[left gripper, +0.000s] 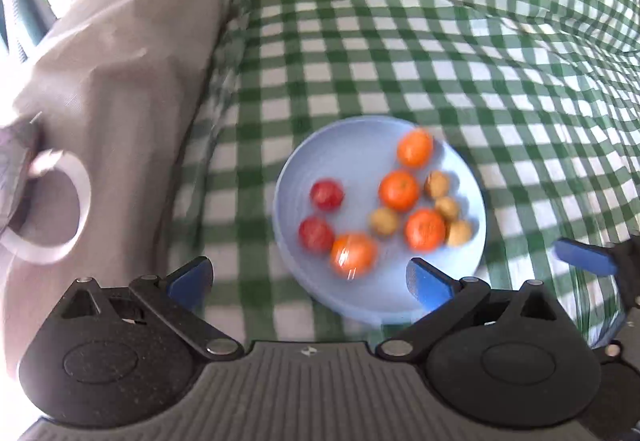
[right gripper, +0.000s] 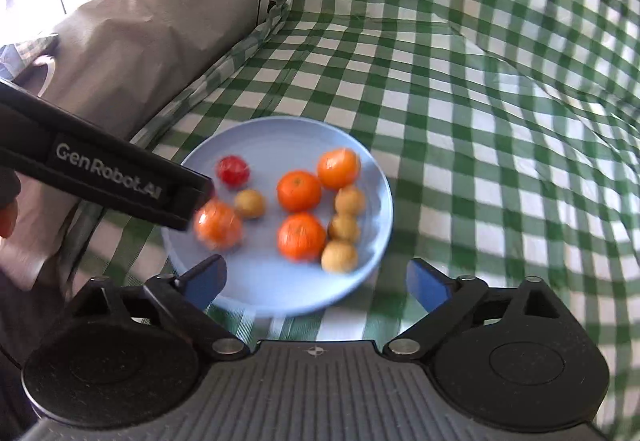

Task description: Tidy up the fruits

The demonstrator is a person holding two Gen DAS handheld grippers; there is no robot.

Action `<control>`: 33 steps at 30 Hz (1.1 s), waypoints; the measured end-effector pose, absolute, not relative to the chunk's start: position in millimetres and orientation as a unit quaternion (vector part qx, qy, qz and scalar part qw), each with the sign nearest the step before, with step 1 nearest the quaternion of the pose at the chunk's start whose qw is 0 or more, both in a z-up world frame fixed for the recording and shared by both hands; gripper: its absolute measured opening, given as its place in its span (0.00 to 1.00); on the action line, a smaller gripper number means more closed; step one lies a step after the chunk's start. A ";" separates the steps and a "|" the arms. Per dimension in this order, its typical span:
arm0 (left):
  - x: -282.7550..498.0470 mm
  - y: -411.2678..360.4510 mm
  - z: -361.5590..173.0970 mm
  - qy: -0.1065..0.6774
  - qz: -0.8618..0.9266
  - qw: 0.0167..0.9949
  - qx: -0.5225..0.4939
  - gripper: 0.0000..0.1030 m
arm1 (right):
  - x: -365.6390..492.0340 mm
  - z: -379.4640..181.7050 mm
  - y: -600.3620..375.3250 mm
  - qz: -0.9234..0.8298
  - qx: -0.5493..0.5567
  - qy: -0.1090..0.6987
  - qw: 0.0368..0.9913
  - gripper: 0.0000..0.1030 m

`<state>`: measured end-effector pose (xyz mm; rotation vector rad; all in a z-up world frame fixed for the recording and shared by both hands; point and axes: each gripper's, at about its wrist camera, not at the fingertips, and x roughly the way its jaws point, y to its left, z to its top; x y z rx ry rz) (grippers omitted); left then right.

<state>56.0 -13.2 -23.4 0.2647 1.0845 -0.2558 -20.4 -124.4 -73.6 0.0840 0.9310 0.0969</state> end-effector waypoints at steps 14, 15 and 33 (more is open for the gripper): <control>-27.3 18.7 4.1 0.481 -0.087 0.862 0.131 1.00 | -120.5 -35.2 -107.2 -0.022 0.039 0.370 0.928 0.99; -29.7 19.4 5.9 0.479 -0.088 0.864 0.129 1.00 | -122.7 -32.8 -106.7 -0.022 0.038 0.366 0.930 0.99; -37.3 15.7 16.1 0.467 -0.093 0.869 0.132 1.00 | -128.6 -19.2 -108.0 -0.024 0.027 0.343 0.939 0.99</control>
